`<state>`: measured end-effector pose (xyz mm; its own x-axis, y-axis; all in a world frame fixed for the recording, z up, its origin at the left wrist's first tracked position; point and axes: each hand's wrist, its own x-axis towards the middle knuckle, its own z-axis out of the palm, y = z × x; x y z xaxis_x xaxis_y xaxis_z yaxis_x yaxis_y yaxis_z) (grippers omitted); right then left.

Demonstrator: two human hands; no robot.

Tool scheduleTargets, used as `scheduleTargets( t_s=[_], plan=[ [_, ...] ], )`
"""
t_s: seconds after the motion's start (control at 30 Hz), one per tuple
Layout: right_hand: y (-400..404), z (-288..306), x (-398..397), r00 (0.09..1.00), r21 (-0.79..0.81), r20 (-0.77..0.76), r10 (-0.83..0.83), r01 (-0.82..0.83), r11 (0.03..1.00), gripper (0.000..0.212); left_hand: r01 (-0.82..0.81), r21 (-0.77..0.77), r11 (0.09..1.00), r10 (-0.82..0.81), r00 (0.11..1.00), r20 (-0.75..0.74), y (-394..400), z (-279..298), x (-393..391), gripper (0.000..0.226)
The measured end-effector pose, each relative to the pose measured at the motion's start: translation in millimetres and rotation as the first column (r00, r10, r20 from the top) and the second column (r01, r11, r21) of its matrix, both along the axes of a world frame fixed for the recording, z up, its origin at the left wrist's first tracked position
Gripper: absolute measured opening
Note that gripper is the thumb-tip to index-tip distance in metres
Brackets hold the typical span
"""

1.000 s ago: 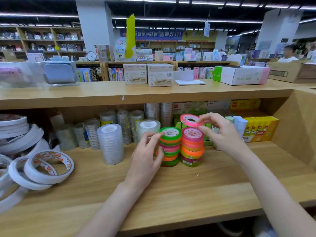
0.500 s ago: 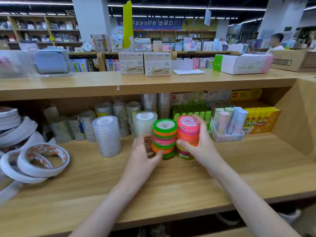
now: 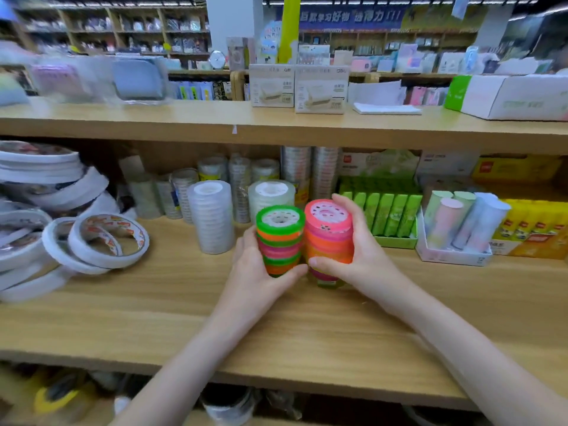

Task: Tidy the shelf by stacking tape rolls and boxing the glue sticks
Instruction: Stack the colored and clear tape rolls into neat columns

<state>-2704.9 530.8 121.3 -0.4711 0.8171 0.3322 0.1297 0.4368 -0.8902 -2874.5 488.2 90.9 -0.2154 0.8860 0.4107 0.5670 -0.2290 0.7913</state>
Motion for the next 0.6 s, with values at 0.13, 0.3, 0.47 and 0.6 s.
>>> scheduleTargets(
  t_s=[0.13, 0.3, 0.47, 0.6],
  plan=[
    [14, -1, 7, 0.985, 0.068, 0.106, 0.138, -0.146, 0.987, 0.093, -0.125, -0.033, 0.992, 0.129, 0.961, 0.243, 3, 5, 17, 0.071],
    [27, -4, 11, 0.977, 0.227, 0.174, 0.124, -0.162, 0.960, 0.088, -0.036, -0.064, 0.997, 0.055, 0.940, 0.336, 0, 8, 19, 0.070],
    [28, -5, 13, 0.991, 0.283, 0.114, 0.073, -0.103, 0.954, 0.081, -0.095, -0.048, 0.994, 0.106, 0.919, 0.380, -10, 14, 25, 0.089],
    [25, -5, 12, 0.992, 0.023, 0.018, 0.124, -0.125, 0.992, 0.101, -0.175, 0.010, 0.985, 0.160, 0.920, 0.357, -13, 20, 35, 0.096]
  ],
)
